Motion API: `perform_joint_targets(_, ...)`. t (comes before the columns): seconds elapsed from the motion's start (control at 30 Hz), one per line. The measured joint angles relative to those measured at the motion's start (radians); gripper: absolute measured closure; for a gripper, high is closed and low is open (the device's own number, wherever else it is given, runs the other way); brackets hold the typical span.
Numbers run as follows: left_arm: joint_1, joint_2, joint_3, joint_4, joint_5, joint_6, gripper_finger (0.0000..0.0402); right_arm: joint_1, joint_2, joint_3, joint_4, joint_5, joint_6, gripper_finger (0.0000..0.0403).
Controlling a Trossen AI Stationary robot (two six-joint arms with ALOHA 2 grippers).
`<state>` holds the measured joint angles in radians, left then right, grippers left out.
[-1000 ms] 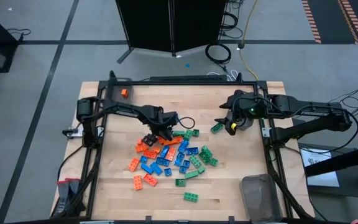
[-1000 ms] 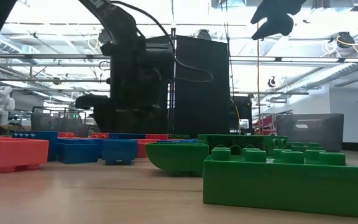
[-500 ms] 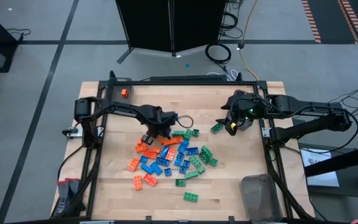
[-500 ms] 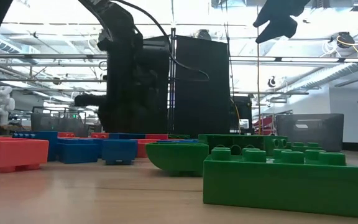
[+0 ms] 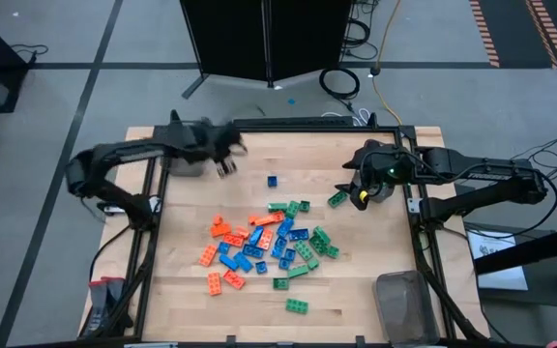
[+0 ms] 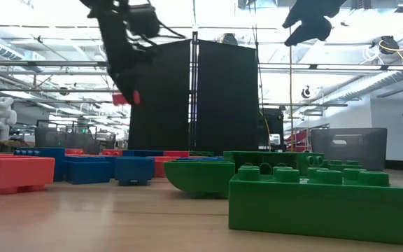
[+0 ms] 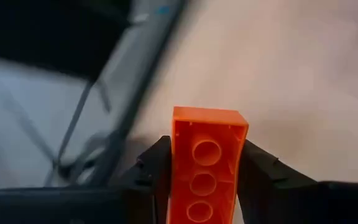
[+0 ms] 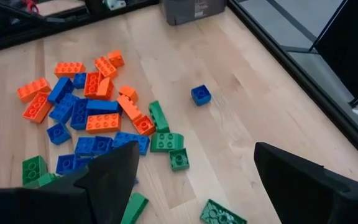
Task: Sort blocks
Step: Put the orange game piece into the top left black bin
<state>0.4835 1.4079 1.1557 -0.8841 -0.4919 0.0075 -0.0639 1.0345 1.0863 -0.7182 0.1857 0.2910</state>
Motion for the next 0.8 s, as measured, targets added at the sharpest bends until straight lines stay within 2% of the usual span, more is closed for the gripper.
perform_joint_targets(0.2, 0.274, -0.11, -0.002, -0.023, 0.011, -0.228, 0.0277, 0.0, 0.0, 0.0, 0.008, 0.001, 0.0, 0.0087)
perform_joint_targets(0.33, 0.388, -0.105, -0.027, -0.02, 0.039, -0.232, 0.0277, 0.0, 0.0, 0.0, 0.012, 0.003, 0.0, 0.0087)
perform_joint_targets(0.47, 0.453, -0.083, -0.115, 0.008, 0.082, -0.234, 0.0277, 0.0, 0.0, 0.0, 0.012, 0.006, 0.001, 0.0087)
perform_joint_targets(0.63, 0.477, -0.059, -0.227, 0.086, 0.156, -0.235, 0.0277, 0.0, 0.0, 0.0, 0.012, 0.006, 0.002, 0.0087)
perform_joint_targets(0.8, 0.479, -0.06, -0.237, 0.102, 0.16, -0.219, 0.0277, 0.0, 0.0, 0.0, 0.012, 0.006, -0.003, 0.0087)
